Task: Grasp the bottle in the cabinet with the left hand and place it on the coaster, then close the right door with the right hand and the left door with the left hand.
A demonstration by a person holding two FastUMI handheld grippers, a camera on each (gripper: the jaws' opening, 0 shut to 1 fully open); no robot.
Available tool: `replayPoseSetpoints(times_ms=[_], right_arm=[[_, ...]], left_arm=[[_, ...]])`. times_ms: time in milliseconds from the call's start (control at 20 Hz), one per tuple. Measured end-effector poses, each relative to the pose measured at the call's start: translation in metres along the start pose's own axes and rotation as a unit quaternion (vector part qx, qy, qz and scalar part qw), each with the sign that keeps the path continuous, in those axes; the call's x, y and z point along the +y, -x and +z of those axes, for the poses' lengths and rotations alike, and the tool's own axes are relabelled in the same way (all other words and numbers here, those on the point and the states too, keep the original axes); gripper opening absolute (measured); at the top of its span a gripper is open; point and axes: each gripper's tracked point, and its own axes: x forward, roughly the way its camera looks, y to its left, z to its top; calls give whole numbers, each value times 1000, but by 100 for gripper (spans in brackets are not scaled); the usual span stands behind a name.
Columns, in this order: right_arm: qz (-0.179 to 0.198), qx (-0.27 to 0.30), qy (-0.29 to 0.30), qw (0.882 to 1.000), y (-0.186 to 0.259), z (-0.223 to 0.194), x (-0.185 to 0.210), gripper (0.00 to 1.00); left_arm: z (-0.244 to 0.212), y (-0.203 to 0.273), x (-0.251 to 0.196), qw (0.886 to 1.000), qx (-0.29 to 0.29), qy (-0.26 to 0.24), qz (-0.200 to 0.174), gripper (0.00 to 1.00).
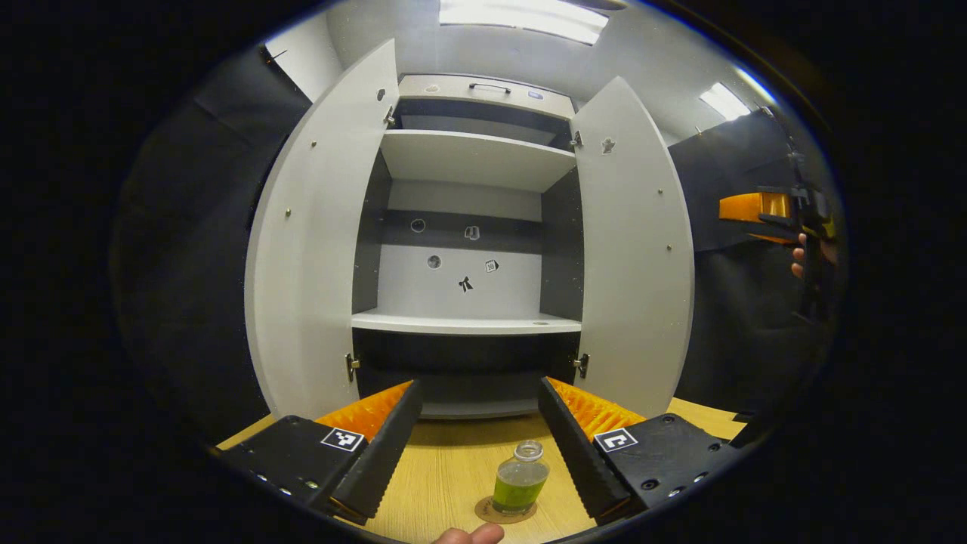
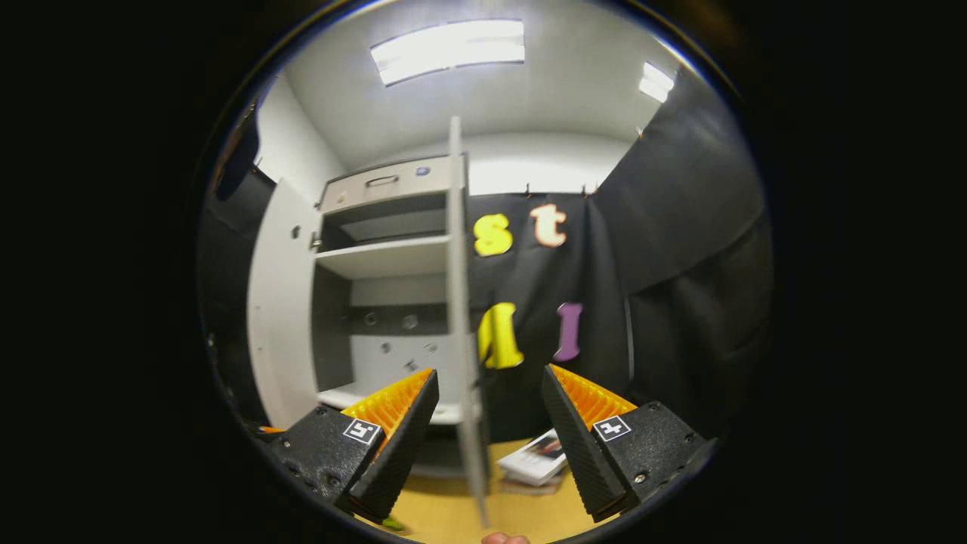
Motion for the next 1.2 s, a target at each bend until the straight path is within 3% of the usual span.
replayPoseSetpoints(times_ms=[300, 450, 750, 1200], right_arm=[[-19, 20, -20, 999, -76, 14, -41, 84], [-6, 27, -24, 999, -95, 10, -33, 84], [-9, 20, -3, 1000, -98, 7, -22, 81], [-12, 12, 13, 1000, -93, 8, -8, 81]], left_arm=[[-5, 11, 15, 1000, 9, 9, 24, 95], [-8, 13, 23, 999, 16, 6, 38, 95], [-8, 15, 33, 999, 12, 0, 53, 94], [-8, 9, 33, 999, 10, 3, 48, 95]])
